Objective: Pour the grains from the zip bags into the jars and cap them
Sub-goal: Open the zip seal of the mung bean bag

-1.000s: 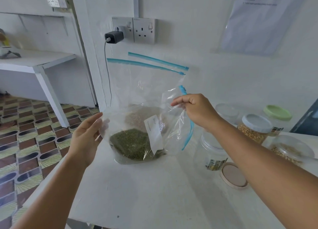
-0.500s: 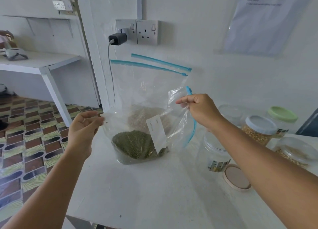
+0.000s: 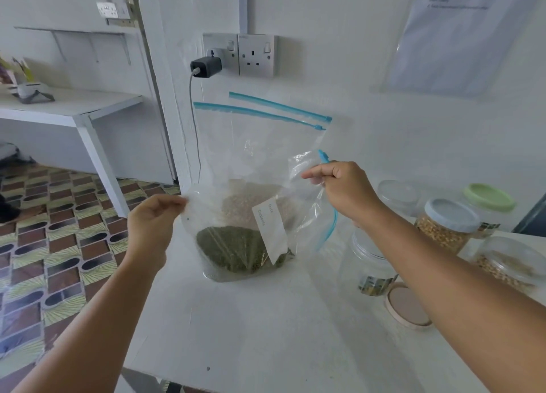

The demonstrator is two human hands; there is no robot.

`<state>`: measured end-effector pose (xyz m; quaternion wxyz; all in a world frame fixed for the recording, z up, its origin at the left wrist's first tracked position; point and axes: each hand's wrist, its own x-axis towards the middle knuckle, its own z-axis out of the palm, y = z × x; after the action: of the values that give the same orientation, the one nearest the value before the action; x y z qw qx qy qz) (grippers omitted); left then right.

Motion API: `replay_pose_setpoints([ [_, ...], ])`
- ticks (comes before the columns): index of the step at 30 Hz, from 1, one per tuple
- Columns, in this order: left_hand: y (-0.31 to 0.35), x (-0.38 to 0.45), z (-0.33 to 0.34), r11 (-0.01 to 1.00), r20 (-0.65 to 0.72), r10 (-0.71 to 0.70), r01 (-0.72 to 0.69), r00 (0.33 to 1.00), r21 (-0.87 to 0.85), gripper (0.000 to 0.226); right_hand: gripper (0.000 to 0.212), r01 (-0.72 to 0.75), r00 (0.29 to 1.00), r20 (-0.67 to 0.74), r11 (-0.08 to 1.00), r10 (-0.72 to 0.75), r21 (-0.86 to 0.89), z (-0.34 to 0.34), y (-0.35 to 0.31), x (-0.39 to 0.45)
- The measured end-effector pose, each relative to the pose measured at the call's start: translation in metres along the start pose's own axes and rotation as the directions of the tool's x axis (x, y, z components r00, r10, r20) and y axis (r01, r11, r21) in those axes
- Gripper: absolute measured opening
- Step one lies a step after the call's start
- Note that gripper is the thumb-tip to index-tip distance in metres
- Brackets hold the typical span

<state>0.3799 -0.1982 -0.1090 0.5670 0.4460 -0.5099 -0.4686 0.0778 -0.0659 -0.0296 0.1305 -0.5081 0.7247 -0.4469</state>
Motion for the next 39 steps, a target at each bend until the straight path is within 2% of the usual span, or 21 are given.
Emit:
replay_pose_setpoints([
  [2, 0.003, 0.0, 0.006, 0.997, -0.033, 0.016, -0.019, 0.999, -0.08, 0.025, 0.061, -0.018, 0.999, -0.029, 1.0, 0.019, 0.021, -0.002, 0.002, 0.001],
  [6, 0.003, 0.012, 0.006, 0.999, 0.194, 0.041, -0.037, 0.98, -0.023, 0.037, 0.064, -0.057, 0.998, -0.005, 0.998, 0.057, 0.007, -0.001, 0.006, -0.002],
  [9, 0.004, 0.017, -0.002, 1.0, 0.235, -0.003, 0.01, 0.972, -0.027, 0.047, 0.064, -0.059, 0.998, 0.003, 0.998, 0.059, 0.022, 0.0, 0.005, -0.003],
  [11, 0.003, 0.01, -0.007, 0.997, 0.353, -0.068, 0.075, 0.933, -0.004, 0.049, 0.064, -0.059, 0.998, 0.011, 0.998, 0.059, 0.024, 0.0, 0.004, -0.002],
  [14, -0.009, -0.009, -0.018, 0.985, 0.548, -0.156, 0.172, 0.822, 0.023, 0.042, 0.063, -0.045, 0.999, 0.026, 0.999, 0.045, 0.007, 0.001, 0.003, -0.001],
  [16, -0.017, -0.019, -0.021, 0.977, 0.6, -0.187, 0.213, 0.778, 0.028, 0.031, 0.063, -0.034, 0.999, 0.036, 0.999, 0.033, 0.013, 0.003, 0.006, -0.001],
  [18, -0.025, -0.025, -0.019, 0.974, 0.594, -0.213, 0.215, 0.776, 0.069, 0.03, 0.059, -0.02, 0.999, 0.051, 1.0, 0.02, 0.014, 0.005, 0.007, -0.002],
  [21, -0.039, -0.023, -0.011, 0.985, 0.517, -0.165, 0.113, 0.84, 0.131, 0.033, 0.048, 0.009, 0.997, 0.074, 1.0, -0.009, -0.001, 0.006, 0.008, -0.003],
  [24, -0.053, -0.015, -0.004, 0.992, 0.361, -0.12, 0.099, 0.925, 0.076, 0.031, 0.044, 0.037, 0.994, 0.106, 0.999, -0.034, -0.029, 0.005, 0.01, -0.003],
  [26, -0.058, -0.012, 0.001, 0.99, 0.281, -0.141, 0.141, 0.949, 0.019, 0.027, 0.037, 0.055, 0.982, 0.187, 0.996, -0.042, -0.064, 0.001, 0.012, -0.003],
  [28, -0.06, -0.01, 0.004, 0.979, 0.258, -0.182, 0.2, 0.949, -0.045, 0.026, 0.032, 0.07, 0.952, 0.304, 0.99, -0.029, -0.125, -0.004, 0.014, -0.004],
  [31, -0.063, -0.008, 0.008, 0.966, 0.247, -0.207, 0.237, 0.947, -0.099, 0.027, 0.039, 0.055, 0.901, 0.432, 0.973, 0.049, -0.224, -0.007, 0.02, -0.001],
  [33, -0.067, -0.006, 0.008, 0.962, 0.244, -0.212, 0.246, 0.946, -0.119, 0.027, 0.038, 0.074, 0.905, 0.421, 0.952, 0.061, -0.297, -0.003, 0.023, 0.003],
  [35, -0.068, -0.006, 0.005, 0.949, 0.274, -0.233, 0.28, 0.933, -0.146, 0.027, 0.036, 0.094, 0.937, 0.348, 0.942, 0.026, -0.323, 0.001, 0.023, 0.009],
  [39, -0.07, -0.02, -0.009, 0.941, 0.45, -0.252, 0.326, 0.857, -0.093, 0.035, 0.039, 0.092, 0.948, 0.318, 0.961, -0.005, -0.261, 0.007, 0.023, 0.012],
])
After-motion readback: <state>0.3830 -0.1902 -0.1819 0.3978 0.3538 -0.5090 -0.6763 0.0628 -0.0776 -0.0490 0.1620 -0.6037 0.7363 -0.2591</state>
